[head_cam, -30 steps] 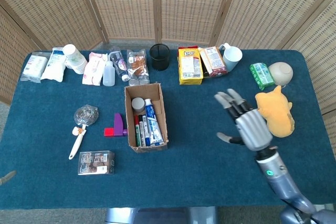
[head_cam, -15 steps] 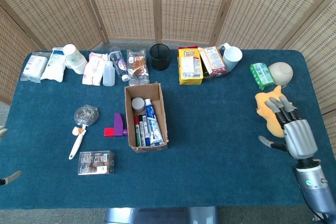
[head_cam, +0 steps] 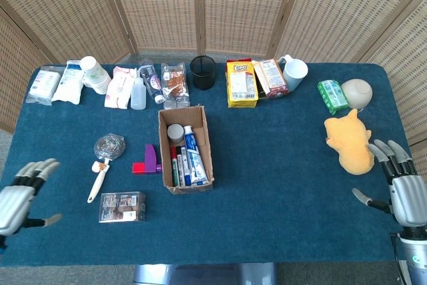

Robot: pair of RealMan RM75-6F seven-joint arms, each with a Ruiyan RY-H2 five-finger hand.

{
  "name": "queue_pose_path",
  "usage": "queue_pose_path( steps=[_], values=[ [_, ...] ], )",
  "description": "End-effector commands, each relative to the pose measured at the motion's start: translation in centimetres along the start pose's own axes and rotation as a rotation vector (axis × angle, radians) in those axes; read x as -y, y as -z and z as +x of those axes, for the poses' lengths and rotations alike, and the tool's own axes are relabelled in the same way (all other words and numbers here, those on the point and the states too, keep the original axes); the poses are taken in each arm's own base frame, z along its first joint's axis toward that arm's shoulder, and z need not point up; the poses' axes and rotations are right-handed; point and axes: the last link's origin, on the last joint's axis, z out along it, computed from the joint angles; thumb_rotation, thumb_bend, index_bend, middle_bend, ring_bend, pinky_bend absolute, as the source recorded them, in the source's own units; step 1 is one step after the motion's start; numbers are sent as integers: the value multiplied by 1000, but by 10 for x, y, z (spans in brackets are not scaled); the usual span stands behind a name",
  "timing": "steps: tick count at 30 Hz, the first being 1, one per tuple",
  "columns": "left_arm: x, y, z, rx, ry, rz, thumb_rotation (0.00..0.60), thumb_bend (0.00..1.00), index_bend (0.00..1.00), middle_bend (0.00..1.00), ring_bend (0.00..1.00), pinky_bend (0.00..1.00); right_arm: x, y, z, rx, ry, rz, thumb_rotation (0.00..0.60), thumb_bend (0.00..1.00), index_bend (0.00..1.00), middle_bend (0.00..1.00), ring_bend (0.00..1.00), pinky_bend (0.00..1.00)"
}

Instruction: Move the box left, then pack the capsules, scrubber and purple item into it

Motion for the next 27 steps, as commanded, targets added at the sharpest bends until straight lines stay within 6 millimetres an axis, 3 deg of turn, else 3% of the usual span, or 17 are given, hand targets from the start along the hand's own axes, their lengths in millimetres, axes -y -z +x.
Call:
queue_pose_path(
  steps=[1,13,20,22,23,24,27],
  values=[
    [-37,-23,-17,100,-56,-61,600,7,0,0,0,0,-4,3,2,5,4,-21,600,0,135,51,0,137],
    [-90,-40,-59,258,-126,-119,600,6,0,0,0,0,-13,3,10,1,-4,-49,600,0,136,51,0,137],
    [-108,-47,-76,288,-171,-126,600,6,0,0,0,2,-14,2,11,-3,-28,-53,600,0,137,51,0,137],
    [-111,-50,-79,274,-188,-123,600,6,0,10,4,76,-14,2,12,-3,-32,-53,600,0,138,51,0,137],
    [-113,-52,-80,255,-201,-122,600,7,16,60,44,168,-14,2,12,-4,-35,-53,600,0,138,51,0,137],
    [-114,-54,-83,251,-209,-116,600,9,57,130,107,280,-14,2,12,-4,-36,-53,600,0,139,52,0,137],
    [-117,-57,-88,243,-226,-101,600,25,240,318,286,459,-14,2,12,-3,-43,-51,600,0,140,52,0,137]
  ],
)
